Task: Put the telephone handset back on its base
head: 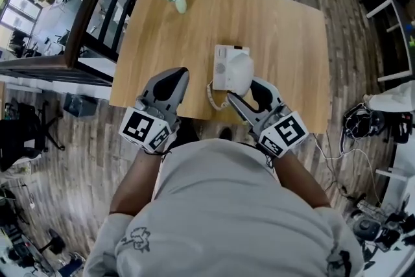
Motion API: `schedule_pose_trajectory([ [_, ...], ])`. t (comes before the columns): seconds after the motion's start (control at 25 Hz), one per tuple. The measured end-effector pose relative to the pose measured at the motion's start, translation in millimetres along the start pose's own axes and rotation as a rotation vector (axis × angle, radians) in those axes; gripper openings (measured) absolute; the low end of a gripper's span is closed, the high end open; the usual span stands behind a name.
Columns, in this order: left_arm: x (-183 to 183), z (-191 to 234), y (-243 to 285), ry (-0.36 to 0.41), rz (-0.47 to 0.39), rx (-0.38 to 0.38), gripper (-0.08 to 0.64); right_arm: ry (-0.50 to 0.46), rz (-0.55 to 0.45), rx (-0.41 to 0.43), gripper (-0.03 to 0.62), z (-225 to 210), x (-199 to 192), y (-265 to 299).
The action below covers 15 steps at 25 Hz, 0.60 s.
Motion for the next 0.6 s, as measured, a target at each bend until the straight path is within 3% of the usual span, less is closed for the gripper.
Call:
schedule_pose_trajectory([
  [0.6, 8, 91, 61, 0.009, 0.025, -0.324, 0.006, 0.066, -0.046, -0.284, 0.222, -25, 11, 97],
])
Point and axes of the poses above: the fingertips, and each gripper's own axes: y forward along the fingers, z to its left, x out of its top, the point moved 5 cm from there along -y, backward along the fingers, and after that the axes turned 13 degrees about x, right-handed, at the moved point
